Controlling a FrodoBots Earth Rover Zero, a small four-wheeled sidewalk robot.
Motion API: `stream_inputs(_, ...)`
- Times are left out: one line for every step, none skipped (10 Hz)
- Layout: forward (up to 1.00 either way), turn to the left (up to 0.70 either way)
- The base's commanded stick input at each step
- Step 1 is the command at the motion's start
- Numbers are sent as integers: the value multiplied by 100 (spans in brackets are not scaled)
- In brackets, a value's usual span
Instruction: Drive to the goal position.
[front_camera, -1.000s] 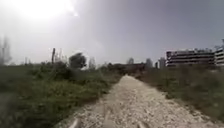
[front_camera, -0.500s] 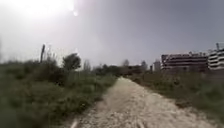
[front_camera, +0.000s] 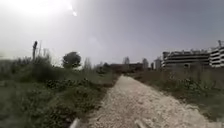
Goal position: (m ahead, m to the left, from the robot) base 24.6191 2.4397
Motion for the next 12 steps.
stream_inputs(100, -36)
stream_inputs(100, -18)
stream_inputs(100, -3)
stream_inputs(100, 0)
stream_inputs(100, 0)
stream_inputs(100, -3)
stream_inputs(100, -17)
stream_inputs(100, -40)
stream_inputs(100, -40)
stream_inputs(100, -40)
stream_inputs(100, -3)
stream_inputs(100, 0)
